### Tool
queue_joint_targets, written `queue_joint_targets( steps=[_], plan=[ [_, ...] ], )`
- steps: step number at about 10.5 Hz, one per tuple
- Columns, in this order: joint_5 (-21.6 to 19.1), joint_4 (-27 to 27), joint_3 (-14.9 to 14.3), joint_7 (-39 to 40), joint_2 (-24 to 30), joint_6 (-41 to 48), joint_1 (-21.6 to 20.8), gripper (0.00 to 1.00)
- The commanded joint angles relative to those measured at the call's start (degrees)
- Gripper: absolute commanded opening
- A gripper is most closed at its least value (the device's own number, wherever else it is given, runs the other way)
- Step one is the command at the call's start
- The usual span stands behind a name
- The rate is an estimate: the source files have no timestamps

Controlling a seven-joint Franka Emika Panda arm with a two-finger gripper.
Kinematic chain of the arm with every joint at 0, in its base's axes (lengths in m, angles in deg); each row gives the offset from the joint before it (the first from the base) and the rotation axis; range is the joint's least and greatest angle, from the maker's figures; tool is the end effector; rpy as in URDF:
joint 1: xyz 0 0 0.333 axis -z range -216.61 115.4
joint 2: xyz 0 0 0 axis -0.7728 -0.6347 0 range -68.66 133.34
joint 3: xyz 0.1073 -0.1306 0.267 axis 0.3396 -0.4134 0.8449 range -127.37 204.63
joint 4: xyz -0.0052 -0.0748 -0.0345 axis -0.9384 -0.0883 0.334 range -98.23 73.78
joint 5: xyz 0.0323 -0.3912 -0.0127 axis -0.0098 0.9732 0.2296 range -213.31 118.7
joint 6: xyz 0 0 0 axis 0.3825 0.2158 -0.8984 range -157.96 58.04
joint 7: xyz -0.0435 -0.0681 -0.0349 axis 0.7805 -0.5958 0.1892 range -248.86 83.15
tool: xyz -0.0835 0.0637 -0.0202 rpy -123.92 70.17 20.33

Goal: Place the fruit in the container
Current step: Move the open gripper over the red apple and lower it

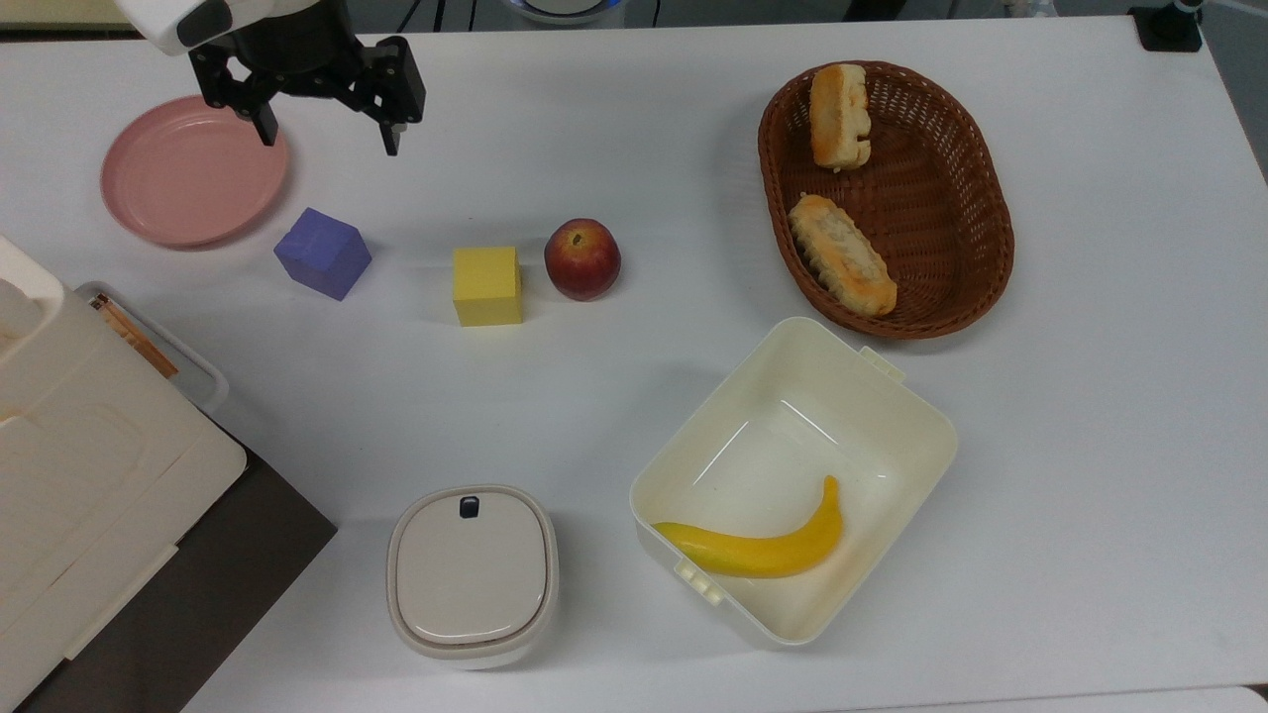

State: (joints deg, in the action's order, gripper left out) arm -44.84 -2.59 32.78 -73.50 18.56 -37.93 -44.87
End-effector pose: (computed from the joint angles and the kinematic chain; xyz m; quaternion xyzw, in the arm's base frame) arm 0.6213 -0.1238 0.5700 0.9993 -0.0162 0.0016 0.0345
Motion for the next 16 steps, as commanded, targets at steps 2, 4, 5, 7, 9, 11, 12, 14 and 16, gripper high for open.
queue_joint_targets(
  steps=[2, 4, 5, 7, 9, 11, 12, 14, 16],
  plan=[
    [-2.20, 0.65, 0.66, 4.01, 1.30, 1.01, -0.02, 1.00],
    [-2.64, 0.47, 0.66, 4.09, 1.48, 1.27, -0.19, 1.00],
    [-2.82, 0.47, 0.75, 4.09, 1.48, 1.36, -0.20, 1.00],
    [-2.64, 0.38, 0.75, 4.09, 1.39, 1.36, -0.28, 1.00],
    [-2.64, 0.21, 0.84, 4.09, 1.39, 1.45, -0.46, 1.00],
    [-2.47, 0.12, 0.84, 3.92, 1.22, 1.71, -1.95, 1.00],
    [-2.47, -0.06, 0.84, 3.66, 1.13, 2.15, -2.65, 1.00],
    [-2.03, -1.46, 0.84, 3.48, 0.95, 3.72, -4.93, 1.00],
    [-1.94, -2.42, 0.84, 4.09, -0.01, 6.01, -6.43, 1.00]
  ],
)
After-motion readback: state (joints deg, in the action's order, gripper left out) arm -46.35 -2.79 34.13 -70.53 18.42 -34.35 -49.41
